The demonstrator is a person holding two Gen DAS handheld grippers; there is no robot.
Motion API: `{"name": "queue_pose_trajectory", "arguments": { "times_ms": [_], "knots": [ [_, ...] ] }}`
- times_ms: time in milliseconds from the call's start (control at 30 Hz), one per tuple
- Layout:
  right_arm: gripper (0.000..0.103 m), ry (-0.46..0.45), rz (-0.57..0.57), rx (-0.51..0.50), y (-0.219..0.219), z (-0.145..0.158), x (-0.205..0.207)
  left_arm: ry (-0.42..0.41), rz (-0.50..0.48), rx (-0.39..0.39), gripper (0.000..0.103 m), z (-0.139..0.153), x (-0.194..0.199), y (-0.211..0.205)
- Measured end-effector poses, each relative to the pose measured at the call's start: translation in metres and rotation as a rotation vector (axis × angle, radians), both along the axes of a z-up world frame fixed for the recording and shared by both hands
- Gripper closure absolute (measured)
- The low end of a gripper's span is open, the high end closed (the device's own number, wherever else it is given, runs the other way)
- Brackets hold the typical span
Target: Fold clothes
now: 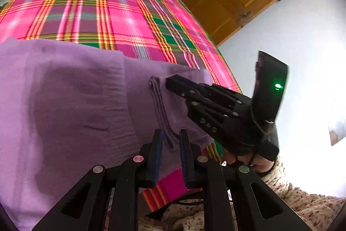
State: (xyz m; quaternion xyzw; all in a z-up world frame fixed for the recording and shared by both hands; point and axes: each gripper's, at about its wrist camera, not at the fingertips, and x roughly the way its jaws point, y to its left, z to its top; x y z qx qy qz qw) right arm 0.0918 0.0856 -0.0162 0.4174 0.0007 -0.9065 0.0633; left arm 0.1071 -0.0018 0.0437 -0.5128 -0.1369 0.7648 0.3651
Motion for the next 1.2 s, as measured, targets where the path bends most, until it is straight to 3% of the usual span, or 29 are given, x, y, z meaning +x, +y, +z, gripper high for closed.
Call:
{"name": "queue_pose_trajectory", "arguments": {
  "times_ms": [333,833,1000,1200],
  "knots": [
    [0.094,0.036,0.056,-0.042,-0.003,0.006,0.031,0.001,0.065,0.019,0.087,0.003,0.001,-0.030],
    [0.093,0.059,0.083,0.080,-0.034,-0.003,0.066,0.018,0.206,0.018,0.087,0.002,0.004,-0.084],
    [0.093,0.066,0.082,0.047,-0.040,0.004,0.072,0.019,0.261,0.008,0.087,-0.003,0.009,-0.113],
    [0.093,0.059,0.064,0.096,-0.053,0.005,0.076,0.006,0.348,0.007,0.087,-0.013,0.017,-0.154]
  ]
}}
